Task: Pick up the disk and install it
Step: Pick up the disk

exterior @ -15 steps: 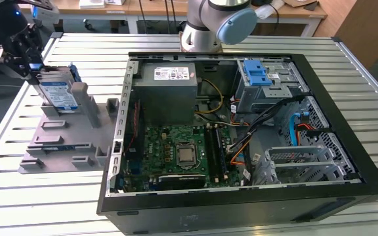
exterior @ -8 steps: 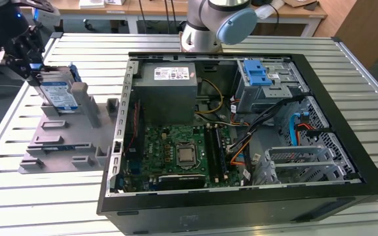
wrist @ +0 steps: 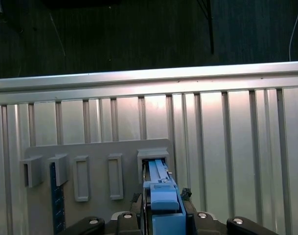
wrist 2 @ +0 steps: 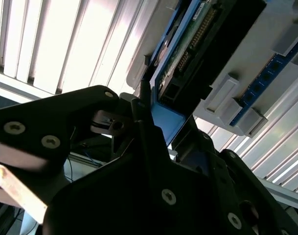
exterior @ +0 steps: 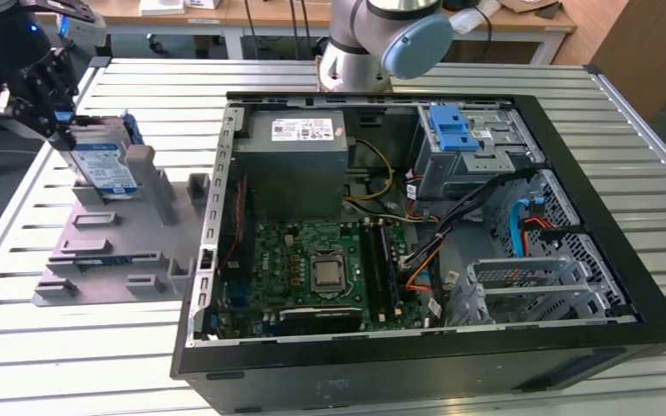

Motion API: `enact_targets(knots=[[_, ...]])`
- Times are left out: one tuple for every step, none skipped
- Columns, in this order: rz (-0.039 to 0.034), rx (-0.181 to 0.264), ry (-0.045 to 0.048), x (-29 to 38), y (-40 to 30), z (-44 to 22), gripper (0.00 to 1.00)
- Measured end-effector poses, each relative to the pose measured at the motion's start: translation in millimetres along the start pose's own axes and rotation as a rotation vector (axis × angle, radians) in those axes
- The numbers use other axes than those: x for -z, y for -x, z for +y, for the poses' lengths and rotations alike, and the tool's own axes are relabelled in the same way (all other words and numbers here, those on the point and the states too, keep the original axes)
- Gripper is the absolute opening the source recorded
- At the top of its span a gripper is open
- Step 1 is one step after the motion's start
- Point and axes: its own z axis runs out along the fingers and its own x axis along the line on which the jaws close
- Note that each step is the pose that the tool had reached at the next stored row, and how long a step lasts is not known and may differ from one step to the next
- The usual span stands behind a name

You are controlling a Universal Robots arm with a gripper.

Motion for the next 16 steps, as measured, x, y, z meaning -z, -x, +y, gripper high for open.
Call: enact_targets(knots=[[-0.0001,0.000,0.0000,0.0,0.0,0.0,0.41],[-0.0001,0.000,-0.0001,0.0,0.0,0.0,0.41],[-0.0001,0.000,0.0000,0.0,0.0,0.0,0.37],[0.0000,0.000,0.0000,0.0,0.0,0.0,0.37],[0.0000,0.000,0.0000,0.0,0.0,0.0,0.37],[0.0000,0.000,0.0000,0.0,0.0,0.0,0.37],[0.0000,0.000,0.0000,0.0,0.0,0.0,0.37],[0.0000,0.000,0.0000,-0.1,0.0,0.0,0.37],[-0.0001,0.001,-0.0001,-0.2,0.0,0.0,0.37],[-0.0001,0.008,-0.0002,-0.2,-0.2,0.1,0.37],[-0.0001,0.019,-0.0001,-0.2,-0.2,0.1,0.37],[0.0000,0.031,0.0000,-0.1,-0.3,0.1,0.37],[0.0000,0.042,0.0002,-0.1,-0.4,0.1,0.37],[0.0000,0.049,0.0002,-0.1,-0.4,0.1,0.37],[0.0000,0.051,0.0002,-0.1,-0.4,0.1,0.37],[0.0000,0.052,0.0001,-0.1,-0.5,0.1,0.37]])
